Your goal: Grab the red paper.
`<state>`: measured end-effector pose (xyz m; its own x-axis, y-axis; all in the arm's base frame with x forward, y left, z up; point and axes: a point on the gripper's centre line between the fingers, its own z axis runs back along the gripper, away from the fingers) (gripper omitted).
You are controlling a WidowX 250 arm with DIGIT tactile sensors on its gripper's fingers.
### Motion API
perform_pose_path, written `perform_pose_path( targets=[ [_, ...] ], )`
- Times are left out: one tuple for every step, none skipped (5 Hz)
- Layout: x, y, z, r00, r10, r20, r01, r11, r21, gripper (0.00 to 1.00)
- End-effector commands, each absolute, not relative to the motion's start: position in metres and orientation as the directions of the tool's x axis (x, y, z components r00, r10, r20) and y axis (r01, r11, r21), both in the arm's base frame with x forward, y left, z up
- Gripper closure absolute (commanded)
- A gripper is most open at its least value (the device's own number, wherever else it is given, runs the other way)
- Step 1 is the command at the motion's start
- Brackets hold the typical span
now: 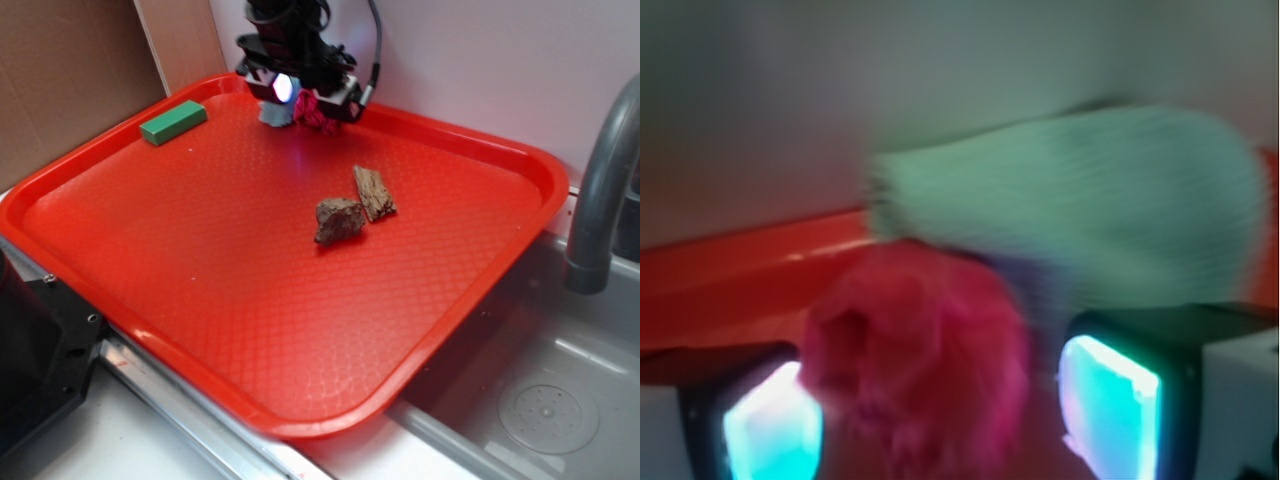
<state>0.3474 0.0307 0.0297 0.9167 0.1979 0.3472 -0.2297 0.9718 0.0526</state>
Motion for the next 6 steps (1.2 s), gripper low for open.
perform_pose_path(
  targets=[
    [0.365, 0.027, 0.04, 0.906, 0.19, 0.377, -0.216, 0.976, 0.029, 1.0],
    [0.347, 0.027, 0.07, 0.91, 0.194, 0.365, -0.212, 0.977, 0.008, 1.0],
    [0.332, 0.022, 0.101, 0.902, 0.206, 0.38, -0.205, 0.978, -0.043, 1.0],
    [0.329, 0.019, 0.117, 0.892, 0.207, 0.402, -0.202, 0.978, -0.055, 1.0],
    [0.335, 0.02, 0.119, 0.896, 0.225, 0.384, -0.214, 0.974, -0.073, 1.0],
    [0.335, 0.006, 0.117, 0.901, 0.245, 0.358, -0.269, 0.963, 0.017, 1.0]
  ],
)
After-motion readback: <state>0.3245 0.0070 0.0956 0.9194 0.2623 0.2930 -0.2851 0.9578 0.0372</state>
